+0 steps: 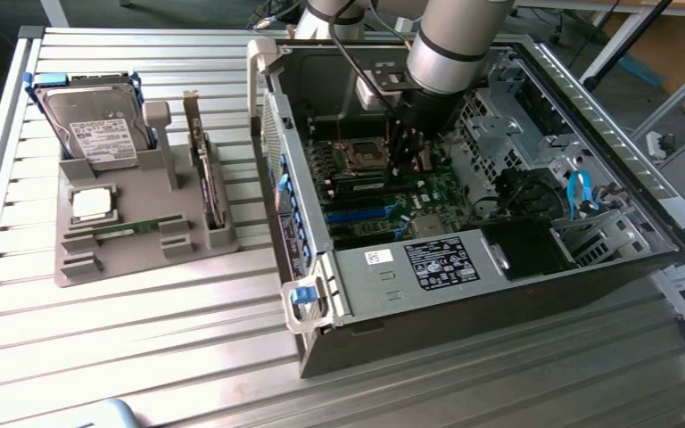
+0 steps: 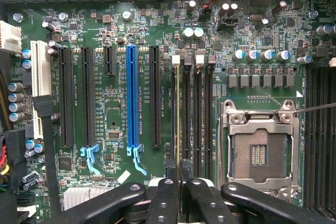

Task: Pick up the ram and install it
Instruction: 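Insert the ram into the slot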

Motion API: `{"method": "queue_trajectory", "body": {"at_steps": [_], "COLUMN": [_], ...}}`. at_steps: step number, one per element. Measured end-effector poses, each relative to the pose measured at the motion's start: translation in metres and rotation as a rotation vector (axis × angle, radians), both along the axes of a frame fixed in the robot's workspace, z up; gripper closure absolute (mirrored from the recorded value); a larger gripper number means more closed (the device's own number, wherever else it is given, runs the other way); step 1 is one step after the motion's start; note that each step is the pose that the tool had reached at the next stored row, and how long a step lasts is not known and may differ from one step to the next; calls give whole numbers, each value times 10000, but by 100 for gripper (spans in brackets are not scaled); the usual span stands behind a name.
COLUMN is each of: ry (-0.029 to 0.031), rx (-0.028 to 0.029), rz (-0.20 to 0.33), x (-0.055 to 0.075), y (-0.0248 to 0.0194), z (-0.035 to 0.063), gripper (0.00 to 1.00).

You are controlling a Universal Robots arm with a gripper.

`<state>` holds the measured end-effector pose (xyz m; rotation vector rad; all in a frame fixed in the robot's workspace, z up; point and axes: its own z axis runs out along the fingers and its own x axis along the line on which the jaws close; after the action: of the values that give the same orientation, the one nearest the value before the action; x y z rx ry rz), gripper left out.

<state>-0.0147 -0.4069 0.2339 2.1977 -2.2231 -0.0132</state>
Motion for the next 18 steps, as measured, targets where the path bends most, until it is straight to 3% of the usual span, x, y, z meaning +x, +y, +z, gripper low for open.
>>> {"method": "queue_trajectory", "body": {"at_steps": [9,11,13,14,18], "ry": [-1,-1,-1,-1,-1], "rx": [1,2,2,2,2], "rz": [0,-1,-1,0,0], "x": [0,0,0,0,0], "y": [0,0,0,0,0], "z": [-1,-1,-1,-1,-1], "gripper": [88,81,81,75,75]}}
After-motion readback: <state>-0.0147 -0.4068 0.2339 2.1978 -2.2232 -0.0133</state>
